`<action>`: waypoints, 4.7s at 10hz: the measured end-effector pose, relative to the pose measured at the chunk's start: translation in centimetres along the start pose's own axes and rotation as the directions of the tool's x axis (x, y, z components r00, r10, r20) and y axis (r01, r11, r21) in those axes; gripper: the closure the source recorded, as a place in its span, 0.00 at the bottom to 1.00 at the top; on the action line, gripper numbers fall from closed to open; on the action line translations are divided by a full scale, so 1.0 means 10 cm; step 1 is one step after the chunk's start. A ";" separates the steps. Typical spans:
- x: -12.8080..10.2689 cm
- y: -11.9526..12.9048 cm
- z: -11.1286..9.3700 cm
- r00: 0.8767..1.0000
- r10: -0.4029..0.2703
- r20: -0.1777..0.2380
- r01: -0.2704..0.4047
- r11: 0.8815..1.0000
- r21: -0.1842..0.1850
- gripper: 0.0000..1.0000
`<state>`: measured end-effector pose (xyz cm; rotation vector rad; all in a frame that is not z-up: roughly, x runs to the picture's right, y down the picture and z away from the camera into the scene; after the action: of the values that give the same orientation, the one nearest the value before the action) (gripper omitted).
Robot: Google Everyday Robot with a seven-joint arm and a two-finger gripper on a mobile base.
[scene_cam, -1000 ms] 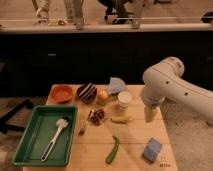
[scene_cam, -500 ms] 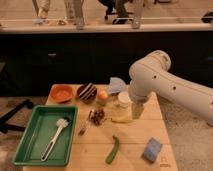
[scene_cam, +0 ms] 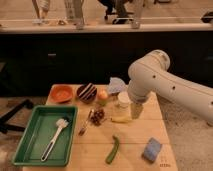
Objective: Place eraser in red bowl
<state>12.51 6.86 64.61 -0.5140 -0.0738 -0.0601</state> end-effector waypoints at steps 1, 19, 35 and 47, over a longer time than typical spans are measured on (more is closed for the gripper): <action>0.00 0.00 0.00 1.000 -0.001 0.000 0.001 1.000 0.000 0.20; -1.04 -0.94 0.50 0.997 0.041 0.058 -0.041 0.999 -0.010 0.20; -2.02 -1.12 0.62 0.933 -0.294 0.206 0.280 0.955 0.094 0.20; -1.97 -1.73 1.12 0.952 -0.280 0.121 0.268 0.957 0.108 0.20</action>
<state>-9.07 -1.86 81.07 -0.4138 -0.2796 -0.2933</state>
